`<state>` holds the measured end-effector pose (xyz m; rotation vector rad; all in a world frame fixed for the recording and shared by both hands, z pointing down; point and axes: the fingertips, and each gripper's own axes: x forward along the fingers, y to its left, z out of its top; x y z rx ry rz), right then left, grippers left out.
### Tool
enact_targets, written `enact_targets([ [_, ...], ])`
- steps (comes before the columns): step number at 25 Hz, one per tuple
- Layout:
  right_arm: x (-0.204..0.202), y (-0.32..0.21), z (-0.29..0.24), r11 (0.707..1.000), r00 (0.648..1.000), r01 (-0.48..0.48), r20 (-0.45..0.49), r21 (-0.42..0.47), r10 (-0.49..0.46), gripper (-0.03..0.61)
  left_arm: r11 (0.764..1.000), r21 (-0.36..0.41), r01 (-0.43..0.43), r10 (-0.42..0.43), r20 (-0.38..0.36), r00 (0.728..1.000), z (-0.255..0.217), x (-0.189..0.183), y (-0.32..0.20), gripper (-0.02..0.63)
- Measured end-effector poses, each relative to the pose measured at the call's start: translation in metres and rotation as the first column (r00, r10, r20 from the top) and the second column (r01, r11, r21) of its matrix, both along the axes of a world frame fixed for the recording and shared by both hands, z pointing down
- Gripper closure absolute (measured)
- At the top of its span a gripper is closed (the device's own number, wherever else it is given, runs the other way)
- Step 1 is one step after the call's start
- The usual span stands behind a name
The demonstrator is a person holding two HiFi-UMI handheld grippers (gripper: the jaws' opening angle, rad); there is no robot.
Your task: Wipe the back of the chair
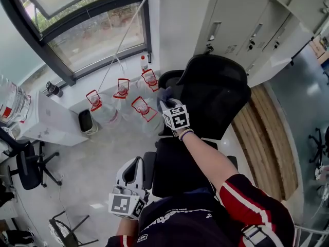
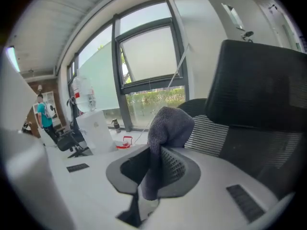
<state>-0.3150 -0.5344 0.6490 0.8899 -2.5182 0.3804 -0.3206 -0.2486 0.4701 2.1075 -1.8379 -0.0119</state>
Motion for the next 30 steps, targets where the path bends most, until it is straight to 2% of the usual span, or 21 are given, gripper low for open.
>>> enact_targets([
  [6,0.094,0.023,-0.002,0.996,0.996,-0.091,0.009,-0.013,0.091,0.515,0.991,0.039,-0.126,0.127,-0.006,0.992,-0.008,0.052,-0.026,0.589],
  [11,0.212,0.027,0.009,0.968,0.968,-0.250,-0.024,-0.010,0.249,0.515,0.960,0.056,-0.274,0.275,-0.006,0.961,-0.009,0.112,-0.046,0.589],
  [17,0.362,0.026,0.033,0.895,0.893,-0.445,-0.087,-0.017,0.442,0.515,0.928,0.046,-0.369,0.370,-0.008,0.929,-0.005,0.177,-0.054,0.589],
  [22,0.461,0.015,0.054,0.820,0.812,-0.572,-0.145,-0.003,0.566,0.515,0.916,0.031,-0.401,0.401,0.009,0.916,-0.004,0.210,-0.058,0.589],
  [25,0.497,0.000,0.067,0.784,0.771,-0.620,-0.176,0.010,0.612,0.515,0.920,0.011,-0.392,0.391,0.018,0.920,-0.002,0.215,-0.059,0.589],
  [30,0.508,-0.034,0.085,0.780,0.761,-0.625,-0.202,0.026,0.616,0.517,0.935,-0.038,-0.352,0.353,0.039,0.935,0.009,0.206,-0.062,0.589],
])
